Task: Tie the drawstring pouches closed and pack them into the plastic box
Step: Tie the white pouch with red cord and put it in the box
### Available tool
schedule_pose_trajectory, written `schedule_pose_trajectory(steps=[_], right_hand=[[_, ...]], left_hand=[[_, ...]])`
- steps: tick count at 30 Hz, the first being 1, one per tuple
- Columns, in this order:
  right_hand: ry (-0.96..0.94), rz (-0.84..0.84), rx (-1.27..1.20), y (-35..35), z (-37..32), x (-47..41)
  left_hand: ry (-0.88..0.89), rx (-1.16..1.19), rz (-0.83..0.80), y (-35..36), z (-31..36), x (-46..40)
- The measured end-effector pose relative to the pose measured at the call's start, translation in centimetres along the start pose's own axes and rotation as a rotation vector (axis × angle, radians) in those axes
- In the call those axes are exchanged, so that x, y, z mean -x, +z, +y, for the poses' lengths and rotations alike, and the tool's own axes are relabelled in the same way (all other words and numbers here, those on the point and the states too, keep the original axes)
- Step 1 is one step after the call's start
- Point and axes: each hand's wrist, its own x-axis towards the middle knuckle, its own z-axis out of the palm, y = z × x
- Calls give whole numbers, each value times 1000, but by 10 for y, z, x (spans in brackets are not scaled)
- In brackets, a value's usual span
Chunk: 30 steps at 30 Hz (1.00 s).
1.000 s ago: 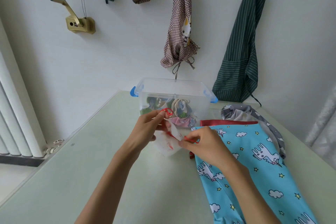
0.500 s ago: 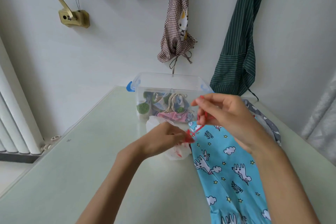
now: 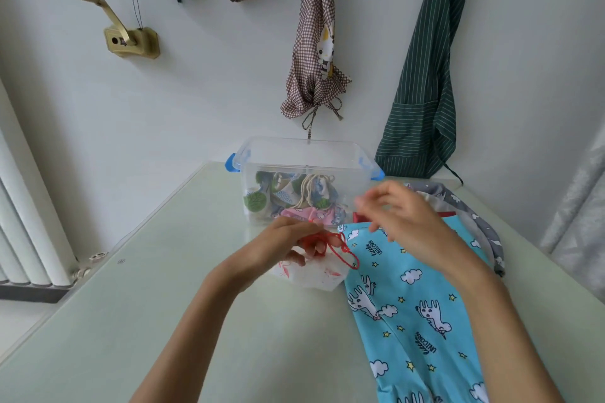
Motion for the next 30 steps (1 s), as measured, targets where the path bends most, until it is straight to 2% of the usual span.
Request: schedule_pose_trajectory(steps=[2, 3, 5, 11, 14, 17, 20, 23, 27, 29, 30], right_hand=[[-10, -299, 58, 4, 0, 3], [-32, -360, 117, 9, 1, 4], [-69, -313, 152, 20, 3, 2], [-64, -61, 24, 14, 5, -1], [-58, 10, -56, 5, 3, -1], [-75, 80, -19, 4, 3, -1], [-103, 44, -2, 2, -2, 2], [-92, -132, -4, -2, -9, 8], [-88, -318, 125, -3, -23, 18], [-92, -296, 193, -2, -24, 20], [-109, -228, 220, -1, -21, 18]], left_hand=[[-1, 50, -4, -4, -1, 1], [-1, 59, -9, -5, -2, 1], [-6, 57, -18, -4, -2, 1], [0, 109, 15, -9, -2, 5], [-2, 88, 8, -14, -4, 8], [-33, 91, 17, -14, -3, 8], [-62, 218, 83, -13, -3, 7], [-59, 320, 172, -16, -1, 8], [-49, 320, 218, -15, 0, 9], [-39, 292, 228, -16, -2, 9], [-29, 275, 231, -17, -3, 9]])
